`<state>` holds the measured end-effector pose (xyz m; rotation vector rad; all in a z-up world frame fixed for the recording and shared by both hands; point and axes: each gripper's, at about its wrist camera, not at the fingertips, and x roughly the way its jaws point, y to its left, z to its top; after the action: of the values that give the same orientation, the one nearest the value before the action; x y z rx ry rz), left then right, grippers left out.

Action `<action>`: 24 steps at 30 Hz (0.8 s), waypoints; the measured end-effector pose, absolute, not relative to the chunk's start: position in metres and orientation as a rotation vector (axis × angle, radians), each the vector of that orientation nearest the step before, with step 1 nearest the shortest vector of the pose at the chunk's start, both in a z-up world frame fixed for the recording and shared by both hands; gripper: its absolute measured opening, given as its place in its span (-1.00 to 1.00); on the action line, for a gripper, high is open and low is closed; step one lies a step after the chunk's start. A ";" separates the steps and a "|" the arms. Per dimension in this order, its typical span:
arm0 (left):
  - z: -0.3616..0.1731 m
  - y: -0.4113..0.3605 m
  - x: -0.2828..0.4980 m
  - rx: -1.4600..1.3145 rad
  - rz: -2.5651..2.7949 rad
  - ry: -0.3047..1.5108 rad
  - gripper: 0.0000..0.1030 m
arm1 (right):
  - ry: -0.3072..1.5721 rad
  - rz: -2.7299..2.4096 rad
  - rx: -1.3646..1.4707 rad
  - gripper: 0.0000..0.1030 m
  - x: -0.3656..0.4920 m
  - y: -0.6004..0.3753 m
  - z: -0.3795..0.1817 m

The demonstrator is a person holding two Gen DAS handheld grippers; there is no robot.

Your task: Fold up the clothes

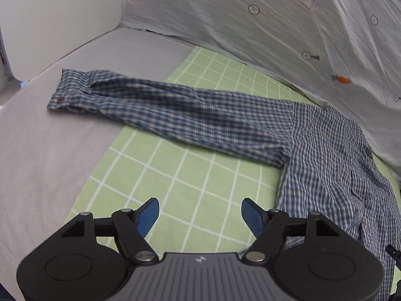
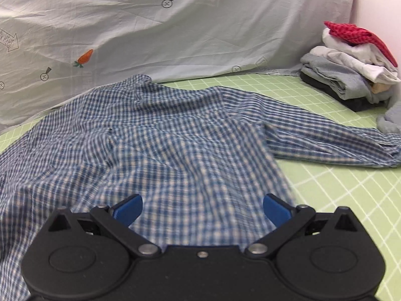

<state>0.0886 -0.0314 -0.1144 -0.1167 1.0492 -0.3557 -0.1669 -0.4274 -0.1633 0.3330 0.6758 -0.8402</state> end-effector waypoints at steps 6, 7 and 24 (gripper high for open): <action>-0.124 -0.041 0.033 -0.097 -0.295 1.117 0.43 | 0.796 -0.869 0.410 1.00 -0.230 -0.439 -0.174; -0.123 -0.042 0.026 -0.094 -0.286 1.120 0.43 | 0.813 -0.860 0.422 0.99 -0.237 -0.440 -0.176; -0.115 -0.091 -0.044 -0.003 -0.246 1.113 0.43 | 0.828 -0.811 0.412 -1.00 -0.304 -0.468 -0.178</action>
<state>-0.0437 -0.0908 -0.1151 -0.0029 1.1134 -0.2464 -0.3043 -0.4676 -0.1784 0.4124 0.8278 -0.8110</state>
